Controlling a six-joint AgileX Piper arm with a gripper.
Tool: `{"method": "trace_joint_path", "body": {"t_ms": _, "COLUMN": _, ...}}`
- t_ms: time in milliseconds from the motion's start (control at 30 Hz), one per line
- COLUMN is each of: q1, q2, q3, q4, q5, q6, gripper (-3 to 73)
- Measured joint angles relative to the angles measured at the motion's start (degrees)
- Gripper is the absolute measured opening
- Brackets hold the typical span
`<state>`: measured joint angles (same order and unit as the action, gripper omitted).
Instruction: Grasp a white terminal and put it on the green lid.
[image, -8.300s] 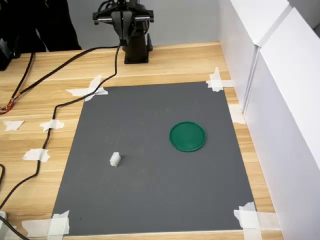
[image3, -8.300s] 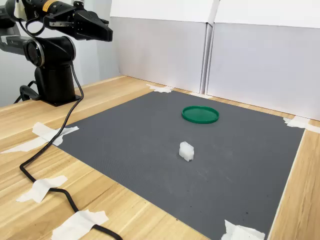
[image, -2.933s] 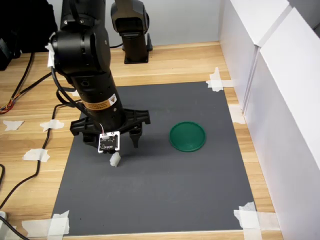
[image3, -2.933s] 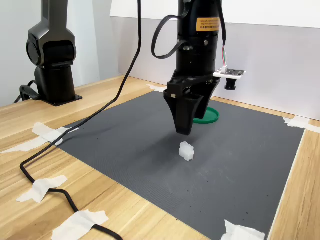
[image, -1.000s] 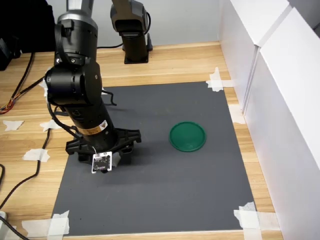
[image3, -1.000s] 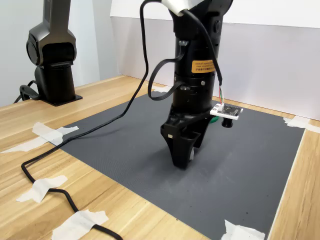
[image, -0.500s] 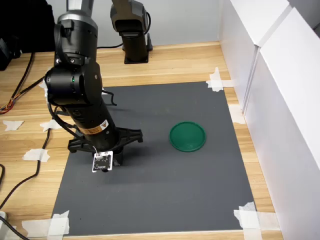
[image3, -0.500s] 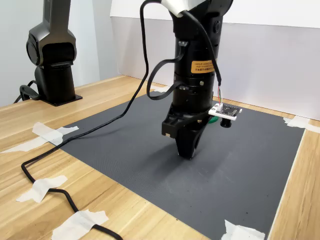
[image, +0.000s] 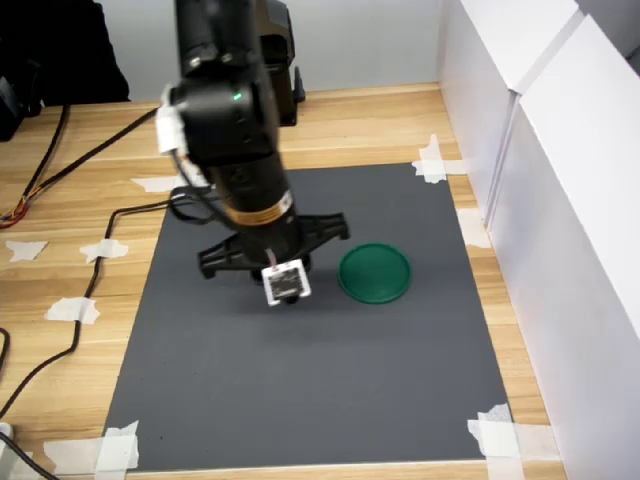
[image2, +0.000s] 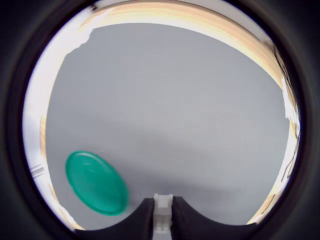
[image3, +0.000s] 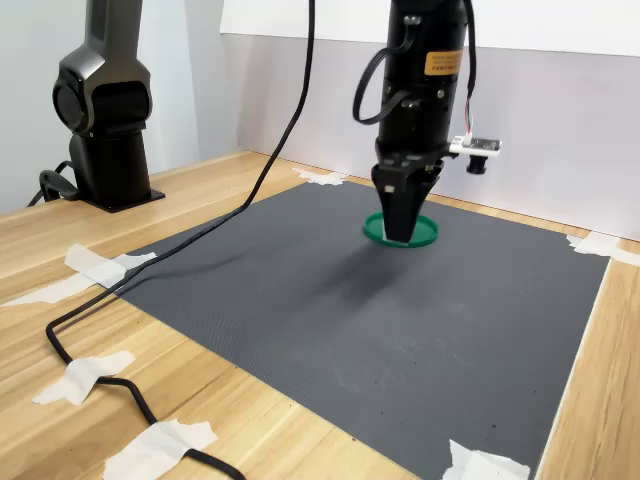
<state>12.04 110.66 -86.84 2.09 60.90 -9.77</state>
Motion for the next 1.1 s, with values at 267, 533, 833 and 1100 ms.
{"method": "trace_joint_path", "body": {"t_ms": 267, "q1": 10.54, "q2": -0.19, "q3": 0.0, "q4": 1.27, "q5": 0.06, "q6": 0.55, "gripper": 8.0}}
{"method": "trace_joint_path", "body": {"t_ms": 533, "q1": 12.69, "q2": -0.1, "q3": 5.05, "q4": 0.82, "q5": -1.38, "q6": -0.06, "gripper": 8.0}}
{"method": "trace_joint_path", "body": {"t_ms": 833, "q1": 12.69, "q2": 0.03, "q3": 6.45, "q4": 0.51, "q5": -3.84, "q6": -3.0, "gripper": 15.7}}
{"method": "trace_joint_path", "body": {"t_ms": 1100, "q1": 12.69, "q2": 0.03, "q3": 6.45, "q4": 0.44, "q5": -4.93, "q6": -3.6, "gripper": 51.4}}
